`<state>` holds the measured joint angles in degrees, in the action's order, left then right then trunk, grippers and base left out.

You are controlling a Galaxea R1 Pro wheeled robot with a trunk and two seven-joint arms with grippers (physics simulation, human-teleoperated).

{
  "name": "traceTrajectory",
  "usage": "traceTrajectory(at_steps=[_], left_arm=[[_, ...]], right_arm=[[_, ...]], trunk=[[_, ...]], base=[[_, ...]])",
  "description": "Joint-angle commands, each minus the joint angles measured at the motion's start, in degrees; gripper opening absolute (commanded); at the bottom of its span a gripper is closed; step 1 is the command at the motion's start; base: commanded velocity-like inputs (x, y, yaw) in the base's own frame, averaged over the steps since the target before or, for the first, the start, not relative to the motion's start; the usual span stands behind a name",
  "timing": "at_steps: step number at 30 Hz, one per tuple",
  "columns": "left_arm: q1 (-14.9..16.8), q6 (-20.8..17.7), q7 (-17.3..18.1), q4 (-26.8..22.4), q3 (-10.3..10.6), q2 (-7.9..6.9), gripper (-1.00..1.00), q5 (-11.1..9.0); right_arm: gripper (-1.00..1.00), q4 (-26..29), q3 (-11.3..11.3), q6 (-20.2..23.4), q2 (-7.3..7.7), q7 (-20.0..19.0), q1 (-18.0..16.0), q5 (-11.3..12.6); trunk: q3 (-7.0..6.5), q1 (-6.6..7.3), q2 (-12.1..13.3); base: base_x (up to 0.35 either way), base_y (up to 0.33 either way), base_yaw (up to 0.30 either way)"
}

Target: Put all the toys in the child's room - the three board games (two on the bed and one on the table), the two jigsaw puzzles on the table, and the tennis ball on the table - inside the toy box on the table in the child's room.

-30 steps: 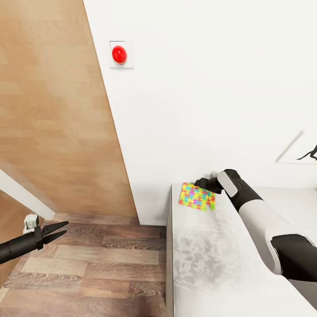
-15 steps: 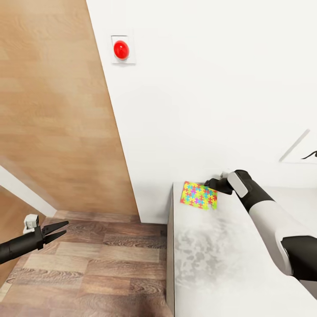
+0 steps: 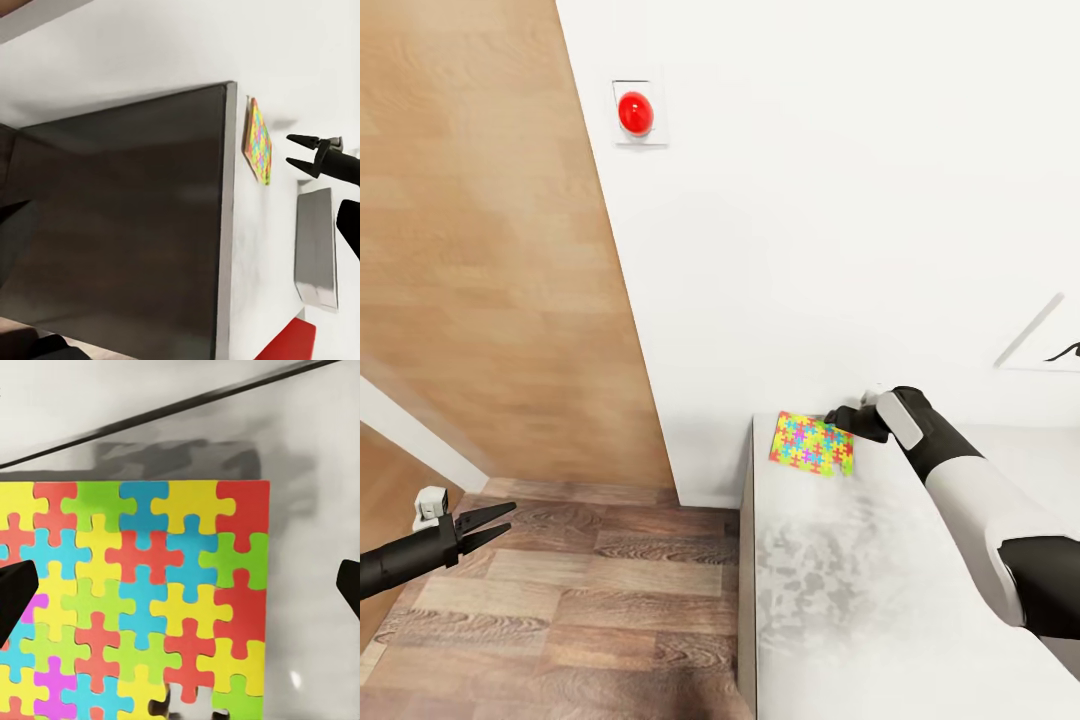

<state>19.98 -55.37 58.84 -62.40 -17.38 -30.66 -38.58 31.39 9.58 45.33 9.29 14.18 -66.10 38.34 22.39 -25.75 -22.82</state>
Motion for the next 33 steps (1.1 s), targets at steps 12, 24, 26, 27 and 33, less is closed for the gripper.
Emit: traceTrajectory(at_steps=[12,24,26,27,33], left_arm=[[0.03,-0.26,0.21,0.0,-0.11,-0.08,1.0,-0.01],[0.05,-0.26,0.22,0.0,-0.11,-0.1,1.0,-0.01],[0.04,-0.26,0.22,0.0,-0.11,-0.1,1.0,-0.02],[0.04,-0.26,0.22,0.0,-0.11,-0.1,1.0,-0.02],[0.05,-0.26,0.22,0.0,-0.11,-0.1,1.0,-0.02]], right_arm=[[1.0,-0.01,0.44,0.16,0.01,0.42,-0.04,0.68],[1.0,-0.02,0.44,0.18,-0.04,0.41,-0.03,0.68],[1.0,-0.02,0.44,0.16,0.0,0.41,-0.02,0.68],[1.0,-0.02,0.44,0.16,0.01,0.41,-0.02,0.68],[1.0,-0.02,0.44,0.15,0.02,0.41,0.0,0.69]], trunk=[[0.33,-0.03,-0.1],[1.38,-0.03,-0.1],[1.57,-0.03,-0.1],[1.66,-0.03,-0.1],[2.11,-0.03,-0.1]], base=[[0.0,0.0,0.0],[0.0,0.0,0.0],[0.0,0.0,0.0],[0.0,0.0,0.0],[0.0,0.0,0.0]])
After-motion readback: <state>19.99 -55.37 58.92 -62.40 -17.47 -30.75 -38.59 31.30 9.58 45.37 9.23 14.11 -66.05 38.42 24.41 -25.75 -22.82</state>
